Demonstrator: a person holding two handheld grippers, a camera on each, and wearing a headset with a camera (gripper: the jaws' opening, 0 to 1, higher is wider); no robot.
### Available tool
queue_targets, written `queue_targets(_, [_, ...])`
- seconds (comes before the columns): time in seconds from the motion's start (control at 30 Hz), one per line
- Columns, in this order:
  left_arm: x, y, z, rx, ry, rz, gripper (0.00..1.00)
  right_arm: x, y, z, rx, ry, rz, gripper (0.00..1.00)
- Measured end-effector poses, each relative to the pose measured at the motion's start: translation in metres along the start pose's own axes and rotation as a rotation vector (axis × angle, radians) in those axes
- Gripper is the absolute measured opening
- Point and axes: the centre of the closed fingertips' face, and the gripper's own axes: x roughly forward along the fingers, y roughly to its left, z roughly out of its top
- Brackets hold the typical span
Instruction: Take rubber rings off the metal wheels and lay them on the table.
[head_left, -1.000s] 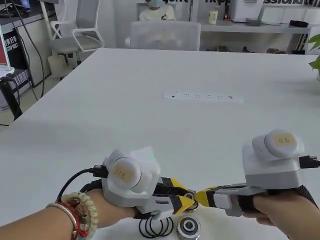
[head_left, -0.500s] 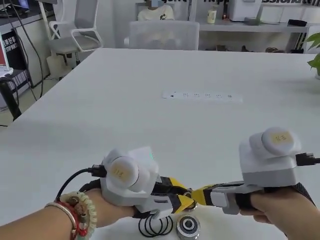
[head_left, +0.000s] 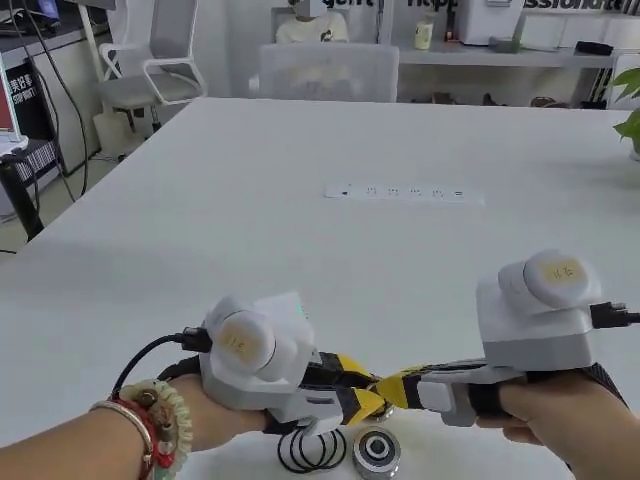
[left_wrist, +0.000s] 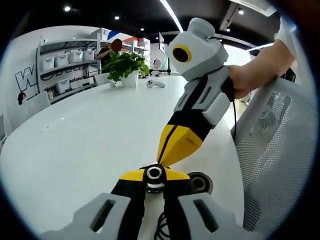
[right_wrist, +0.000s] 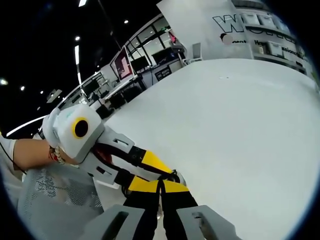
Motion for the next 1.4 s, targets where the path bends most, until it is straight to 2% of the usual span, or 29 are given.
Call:
queue_targets(0.3, [-0.001,0.001,0.0,-0.007,-0.008,-0.003,0.07,-0.003,0.005,0.006,0.003,-0.023,0.018,0.0])
queue_targets(0.53, [-0.001,0.001,0.0,-0.018,-0.015,-0.004,0.07,-0.004,-0.004,0.004,0.027,-0.03,0.008,0.0])
queue_targets(0.63, [0.0,0.0,0.001,-0.014,0.0,-0.01,0.08,-0.005,-0.008,0.0,0.037,-0.021,-0.001,0.0])
queue_targets(0.83, [-0.001,-0.004,0.001,-0.029,0.032,-0.042,0.13,0.0,-0.009,-0.014,0.012,0.039,-0.013,0.0])
queue_targets(0.93, [-0.002,-0.005,0.0,-0.016,0.055,-0.049,0.15,-0.001,-0.008,-0.013,0.002,0.037,-0.013,0.0])
queue_targets(1.0, [-0.003,-0.004,-0.002,0.031,0.067,-0.048,0.13,-0.001,-0.009,-0.014,0.002,0.036,-0.011,0.0])
queue_targets(1.17, [-0.009,-0.004,-0.004,0.04,0.095,-0.057,0.1,-0.003,-0.011,-0.014,0.017,0.034,-0.005,0.0])
queue_targets(1.23, [-0.011,-0.001,-0.005,0.062,0.107,-0.048,0.11,-0.004,-0.012,-0.014,0.021,0.032,-0.008,0.0])
queue_targets(1.27, [-0.013,0.0,-0.004,0.074,0.115,-0.045,0.1,-0.004,-0.012,-0.013,0.025,0.027,-0.006,0.0])
queue_targets(1.33, [-0.017,0.002,0.003,0.064,0.095,-0.034,0.11,-0.005,-0.013,-0.013,0.031,0.027,-0.005,0.0])
queue_targets(1.4, [-0.02,0.005,0.01,0.069,0.08,-0.021,0.19,-0.005,-0.014,-0.012,0.032,0.023,-0.008,0.0])
